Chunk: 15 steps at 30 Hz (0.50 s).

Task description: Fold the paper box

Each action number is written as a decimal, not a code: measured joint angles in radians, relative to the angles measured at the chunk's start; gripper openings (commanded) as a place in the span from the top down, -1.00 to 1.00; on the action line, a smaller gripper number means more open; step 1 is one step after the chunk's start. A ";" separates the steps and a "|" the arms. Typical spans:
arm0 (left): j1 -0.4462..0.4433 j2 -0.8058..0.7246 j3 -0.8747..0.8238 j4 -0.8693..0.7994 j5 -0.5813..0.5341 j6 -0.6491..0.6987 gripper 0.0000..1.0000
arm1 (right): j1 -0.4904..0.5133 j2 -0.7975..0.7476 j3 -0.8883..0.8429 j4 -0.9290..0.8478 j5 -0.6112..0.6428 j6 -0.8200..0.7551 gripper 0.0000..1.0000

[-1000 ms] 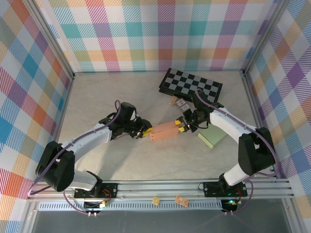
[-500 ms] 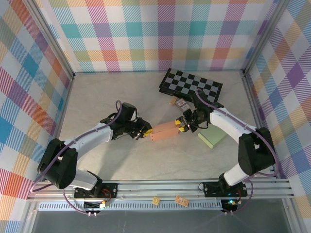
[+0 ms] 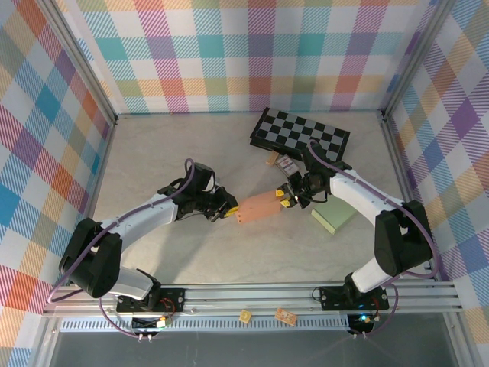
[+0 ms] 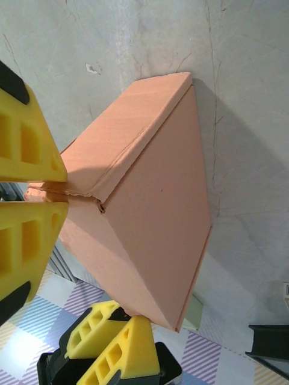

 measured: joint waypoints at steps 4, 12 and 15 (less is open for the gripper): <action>0.000 0.000 0.000 0.000 0.003 0.013 0.80 | 0.000 0.000 0.000 0.000 0.000 0.000 0.57; 0.000 0.000 0.000 0.000 0.004 0.024 0.81 | -0.002 0.000 -0.003 0.000 -0.007 0.003 0.59; 0.000 0.000 0.000 0.000 0.005 0.024 0.81 | -0.003 -0.002 -0.003 -0.003 -0.006 0.008 0.35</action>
